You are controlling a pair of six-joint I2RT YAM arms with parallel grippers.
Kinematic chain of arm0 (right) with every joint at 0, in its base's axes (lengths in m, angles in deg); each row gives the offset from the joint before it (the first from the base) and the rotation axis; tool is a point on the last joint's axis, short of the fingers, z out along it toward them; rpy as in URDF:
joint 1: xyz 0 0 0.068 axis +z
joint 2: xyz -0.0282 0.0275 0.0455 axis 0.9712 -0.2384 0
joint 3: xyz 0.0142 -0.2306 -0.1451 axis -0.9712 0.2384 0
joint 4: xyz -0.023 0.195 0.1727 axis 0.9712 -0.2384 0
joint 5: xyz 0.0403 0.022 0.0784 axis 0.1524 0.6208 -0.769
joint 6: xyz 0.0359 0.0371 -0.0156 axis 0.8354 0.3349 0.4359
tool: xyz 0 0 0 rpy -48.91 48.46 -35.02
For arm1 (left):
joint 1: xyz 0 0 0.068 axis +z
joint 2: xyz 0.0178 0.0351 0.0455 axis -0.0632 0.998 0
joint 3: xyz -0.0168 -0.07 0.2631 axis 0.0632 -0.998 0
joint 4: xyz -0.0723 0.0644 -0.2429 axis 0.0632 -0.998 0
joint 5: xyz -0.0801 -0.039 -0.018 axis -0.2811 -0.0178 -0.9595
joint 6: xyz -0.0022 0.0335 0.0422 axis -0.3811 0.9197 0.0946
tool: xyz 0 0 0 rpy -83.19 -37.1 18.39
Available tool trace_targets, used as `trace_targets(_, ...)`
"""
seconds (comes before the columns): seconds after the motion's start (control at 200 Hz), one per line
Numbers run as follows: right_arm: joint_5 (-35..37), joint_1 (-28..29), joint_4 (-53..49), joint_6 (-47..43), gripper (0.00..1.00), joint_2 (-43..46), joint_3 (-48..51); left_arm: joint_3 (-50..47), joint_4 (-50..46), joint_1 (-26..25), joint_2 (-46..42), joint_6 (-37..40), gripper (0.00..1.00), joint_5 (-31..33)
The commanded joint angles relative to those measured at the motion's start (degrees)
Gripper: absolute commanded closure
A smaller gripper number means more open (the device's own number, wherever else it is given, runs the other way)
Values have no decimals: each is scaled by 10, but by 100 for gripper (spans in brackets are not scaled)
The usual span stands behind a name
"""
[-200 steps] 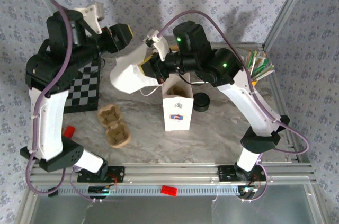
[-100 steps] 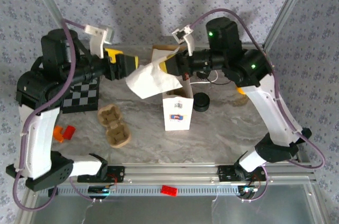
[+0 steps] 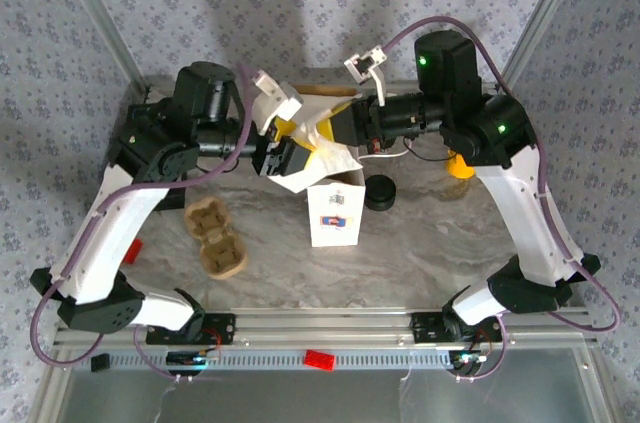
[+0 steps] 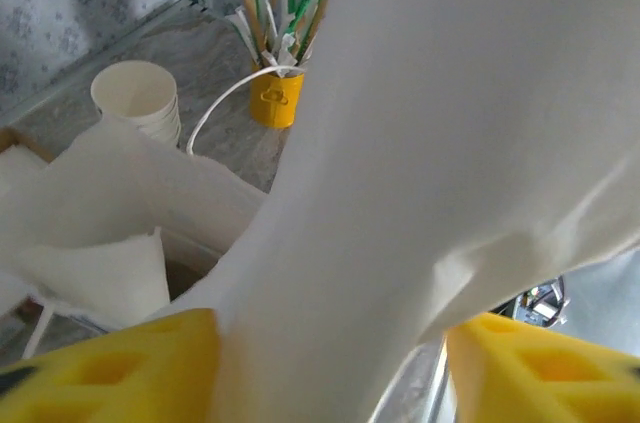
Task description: Pack the takeout coffee
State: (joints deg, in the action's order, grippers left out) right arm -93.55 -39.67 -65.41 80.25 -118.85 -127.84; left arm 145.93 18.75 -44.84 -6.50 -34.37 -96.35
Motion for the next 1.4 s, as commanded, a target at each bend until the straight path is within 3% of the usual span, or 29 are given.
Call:
trace_targets(0.0, -22, -10, 1, 5, 100, 11, 4, 2, 33, -5, -3, 26, 56, -26)
trace_targets(0.06, -31, -14, 9, 11, 100, 14, 13, -10, 38, -5, -8, 29, 61, -20)
trace_targets(0.155, -25, -22, 10, 12, 100, 20, 19, -19, 47, -5, -15, 20, 80, -6)
trace_targets(0.215, -23, -29, 10, 12, 100, 23, 21, -17, 49, -5, -17, 7, 87, -9)
trace_targets(0.265, -11, -35, 10, 12, 83, 28, 22, -14, 49, -6, -19, -11, 88, -4)
trace_targets(0.325, 5, -43, 10, 12, 70, 37, 23, -13, 54, -6, -18, -39, 94, 13)
trace_targets(0.395, 44, -59, 7, 17, 45, 50, 25, -5, 53, -6, -10, -98, 100, 62)
trace_targets(0.525, 163, -92, -11, 28, 27, 83, 41, 49, 46, -10, 20, -251, 100, 140)
trace_targets(0.615, 206, -112, 1, 40, 16, 113, 78, 58, 62, -28, 32, -330, 100, 203)
trace_targets(0.74, 217, -139, 27, 62, 9, 149, 134, 107, 30, -58, 73, -406, 100, 314)
trace_targets(0.92, 224, -166, 25, 83, 3, 177, 178, 145, -1, -86, 133, -474, 100, 389)
trace_targets(1.109, 201, -184, 36, 94, 0, 198, 216, 219, -77, -123, 205, -468, 100, 474)
trace_targets(1.239, 189, -194, 51, 103, 0, 208, 236, 215, -57, -125, 237, -480, 100, 444)
trace_targets(1.394, 173, -205, 60, 106, 0, 220, 254, 206, -103, -130, 249, -509, 100, 491)
